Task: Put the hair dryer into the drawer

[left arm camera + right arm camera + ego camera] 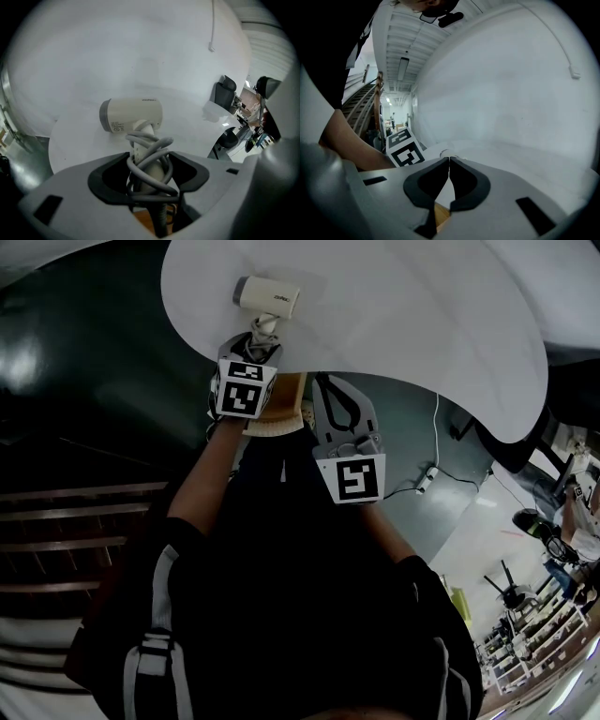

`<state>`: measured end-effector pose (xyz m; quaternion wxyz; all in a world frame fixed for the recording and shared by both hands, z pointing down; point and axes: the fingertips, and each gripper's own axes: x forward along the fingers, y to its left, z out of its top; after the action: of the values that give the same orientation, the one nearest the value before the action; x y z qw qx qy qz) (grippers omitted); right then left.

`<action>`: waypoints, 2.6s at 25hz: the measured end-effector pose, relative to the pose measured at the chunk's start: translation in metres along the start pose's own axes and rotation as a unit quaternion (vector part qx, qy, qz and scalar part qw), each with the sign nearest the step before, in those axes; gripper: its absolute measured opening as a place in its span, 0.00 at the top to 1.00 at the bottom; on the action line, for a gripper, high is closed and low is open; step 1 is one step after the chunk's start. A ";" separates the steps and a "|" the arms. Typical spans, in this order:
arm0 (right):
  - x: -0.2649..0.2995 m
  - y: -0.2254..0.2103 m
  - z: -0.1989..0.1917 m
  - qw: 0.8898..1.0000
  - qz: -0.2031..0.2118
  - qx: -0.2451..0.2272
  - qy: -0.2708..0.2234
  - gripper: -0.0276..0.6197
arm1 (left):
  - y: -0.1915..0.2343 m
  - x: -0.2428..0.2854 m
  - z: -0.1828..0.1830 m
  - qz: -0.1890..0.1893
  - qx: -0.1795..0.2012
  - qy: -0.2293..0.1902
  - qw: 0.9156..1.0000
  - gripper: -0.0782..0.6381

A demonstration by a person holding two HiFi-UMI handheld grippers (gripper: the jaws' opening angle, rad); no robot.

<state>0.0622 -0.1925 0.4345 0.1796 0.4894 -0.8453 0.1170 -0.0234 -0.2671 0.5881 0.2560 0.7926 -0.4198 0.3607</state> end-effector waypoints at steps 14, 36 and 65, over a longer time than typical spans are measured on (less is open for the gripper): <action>-0.024 0.028 0.003 1.000 0.009 -0.013 -0.021 0.92 | -0.030 -0.080 -0.012 -0.012 0.023 -0.048 0.999 0.53; -0.027 0.056 -0.018 0.999 0.047 -0.025 -0.012 0.92 | -0.056 -0.136 -0.098 -0.006 0.036 -0.027 0.999 0.53; 0.004 0.079 -0.088 0.995 0.087 -0.025 0.043 0.92 | -0.043 -0.073 -0.198 -0.042 0.062 0.120 0.990 0.53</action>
<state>0.0078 -0.1240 0.5140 0.2169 0.4041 -0.8788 0.1318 -0.0853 -0.0698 0.6466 0.2693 0.7750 -0.3291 0.4674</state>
